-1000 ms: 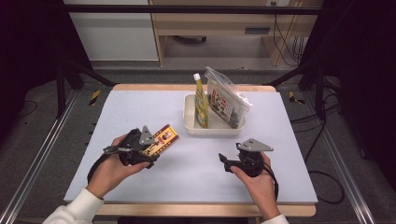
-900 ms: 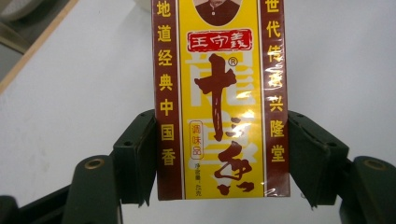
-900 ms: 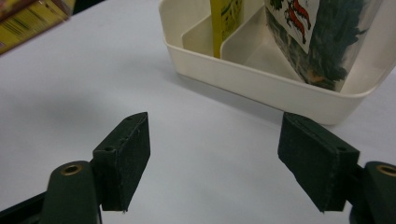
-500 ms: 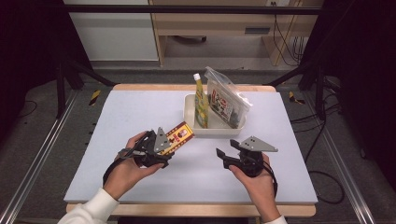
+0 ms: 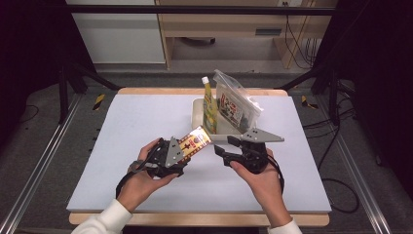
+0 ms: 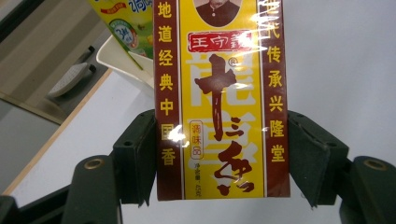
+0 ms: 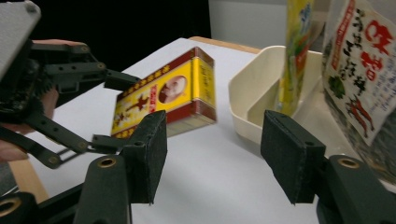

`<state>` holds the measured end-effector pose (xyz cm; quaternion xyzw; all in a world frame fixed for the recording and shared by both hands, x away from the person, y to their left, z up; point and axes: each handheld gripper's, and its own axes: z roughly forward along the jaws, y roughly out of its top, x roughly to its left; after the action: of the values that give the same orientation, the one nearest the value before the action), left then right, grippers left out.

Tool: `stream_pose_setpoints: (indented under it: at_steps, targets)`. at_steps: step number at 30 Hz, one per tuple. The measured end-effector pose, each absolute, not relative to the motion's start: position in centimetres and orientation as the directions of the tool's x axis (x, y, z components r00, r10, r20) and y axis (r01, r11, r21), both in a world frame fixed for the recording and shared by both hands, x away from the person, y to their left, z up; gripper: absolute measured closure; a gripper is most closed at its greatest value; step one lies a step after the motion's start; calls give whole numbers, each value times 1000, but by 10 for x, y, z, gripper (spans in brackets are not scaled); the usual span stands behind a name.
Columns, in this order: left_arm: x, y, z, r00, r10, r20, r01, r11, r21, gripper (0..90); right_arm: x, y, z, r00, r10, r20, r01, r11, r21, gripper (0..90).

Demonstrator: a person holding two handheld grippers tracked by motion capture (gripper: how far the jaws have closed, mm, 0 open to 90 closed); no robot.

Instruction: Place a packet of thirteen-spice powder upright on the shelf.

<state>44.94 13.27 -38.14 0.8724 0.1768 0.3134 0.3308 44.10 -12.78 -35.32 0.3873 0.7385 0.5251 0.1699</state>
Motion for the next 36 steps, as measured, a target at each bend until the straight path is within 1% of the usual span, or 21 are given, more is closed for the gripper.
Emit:
stream_pose_setpoints:
  at_steps: [3, 4, 7, 14, 22, 26, 30, 36]
  targets:
    - [449, 130, -381, 741, 513, 433, 85, -711, 698, 321, 444, -123, -348, -653, 737, 175, 407, 147, 902, 406]
    - [449, 129, -381, 740, 508, 441, 63, -705, 706, 321, 446, -121, -347, -654, 734, 182, 414, 147, 898, 402]
    - [446, 128, -379, 736, 512, 442, 58, -699, 713, 321, 451, -118, -346, -659, 725, 200, 430, 145, 891, 400]
    - [443, 126, -376, 743, 504, 442, 39, -691, 722, 321, 465, -117, -347, -662, 692, 288, 487, 105, 867, 393]
    - [439, 122, -375, 746, 503, 435, 25, -675, 738, 321, 474, -114, -350, -674, 666, 319, 518, 118, 848, 379]
    - [438, 121, -374, 750, 499, 434, 12, -667, 745, 321, 478, -116, -351, -677, 640, 364, 543, 100, 833, 384]
    - [437, 119, -374, 750, 498, 435, 4, -661, 751, 321, 479, -117, -350, -678, 617, 400, 560, 81, 824, 416]
    - [437, 118, -374, 751, 498, 433, 0, -656, 755, 320, 479, -117, -350, -687, 603, 405, 567, 96, 818, 477]
